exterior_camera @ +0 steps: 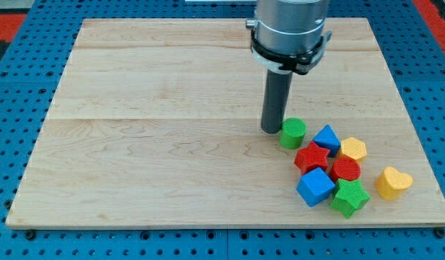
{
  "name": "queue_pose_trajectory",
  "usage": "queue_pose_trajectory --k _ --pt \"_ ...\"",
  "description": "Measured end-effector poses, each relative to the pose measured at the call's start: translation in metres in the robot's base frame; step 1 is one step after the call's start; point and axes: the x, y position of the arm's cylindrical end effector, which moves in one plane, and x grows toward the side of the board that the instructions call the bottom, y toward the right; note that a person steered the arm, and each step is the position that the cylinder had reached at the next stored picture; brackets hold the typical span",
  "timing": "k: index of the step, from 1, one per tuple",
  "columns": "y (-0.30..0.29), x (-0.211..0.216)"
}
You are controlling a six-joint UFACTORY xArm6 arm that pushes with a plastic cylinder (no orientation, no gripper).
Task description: Move the yellow heart close to the group of blocks
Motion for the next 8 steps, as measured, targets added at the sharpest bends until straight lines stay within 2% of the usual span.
queue_pose_trajectory --k 2,5,6,7,8 --pt "0.028 0.002" --pt "0.023 0.0" --pt "0.01 -0.013" --pt "0.011 -0.057" --pt "0.05 -0.082"
